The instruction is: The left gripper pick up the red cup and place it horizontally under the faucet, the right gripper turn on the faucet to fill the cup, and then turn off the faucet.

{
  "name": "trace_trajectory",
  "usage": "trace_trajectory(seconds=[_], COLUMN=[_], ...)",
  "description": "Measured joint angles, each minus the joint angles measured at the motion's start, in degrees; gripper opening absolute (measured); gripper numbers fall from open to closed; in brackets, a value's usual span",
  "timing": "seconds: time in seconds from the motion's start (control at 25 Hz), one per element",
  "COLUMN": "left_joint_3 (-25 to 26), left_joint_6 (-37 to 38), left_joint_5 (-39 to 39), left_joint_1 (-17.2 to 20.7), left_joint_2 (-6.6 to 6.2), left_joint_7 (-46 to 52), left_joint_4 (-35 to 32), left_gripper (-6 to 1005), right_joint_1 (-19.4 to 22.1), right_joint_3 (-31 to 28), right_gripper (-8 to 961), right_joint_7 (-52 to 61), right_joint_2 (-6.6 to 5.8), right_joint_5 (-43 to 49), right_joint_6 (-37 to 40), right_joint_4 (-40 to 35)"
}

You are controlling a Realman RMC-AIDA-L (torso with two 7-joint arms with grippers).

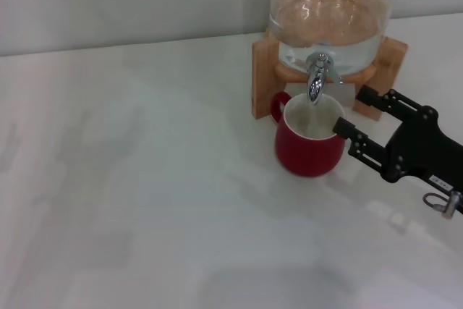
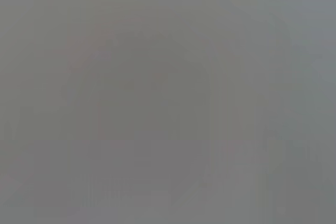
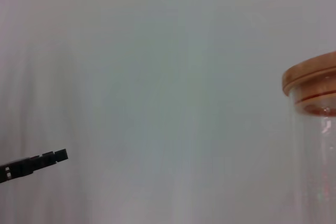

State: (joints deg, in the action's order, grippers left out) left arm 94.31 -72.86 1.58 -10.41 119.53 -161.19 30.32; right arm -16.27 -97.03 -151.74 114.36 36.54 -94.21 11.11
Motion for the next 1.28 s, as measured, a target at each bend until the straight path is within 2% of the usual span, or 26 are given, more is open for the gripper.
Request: trace_trajectory(seconds=[0.36,1.28], left_joint_3=[-0.1,-0.4], left_joint_6=[0.0,-0.6], left_joint_5=[0.0,0.0], left_joint_1=[-0.1,-0.2], left_joint_2=[0.00,0.00], left_joint_7=[0.0,0.0], left_joint_4=[0.0,-0.1], left_gripper=[882,882], right_joint_1=[0.2,-3.5], right_joint_3=[-0.9,-3.1], right_gripper=[607,604], right_joint_7=[-1.1,-2.3], right_joint_2=[0.28,0.51], right_joint_5=[-0.1,-0.2], right_joint_6=[0.2,6.2], right_joint_4=[0.1,0.7])
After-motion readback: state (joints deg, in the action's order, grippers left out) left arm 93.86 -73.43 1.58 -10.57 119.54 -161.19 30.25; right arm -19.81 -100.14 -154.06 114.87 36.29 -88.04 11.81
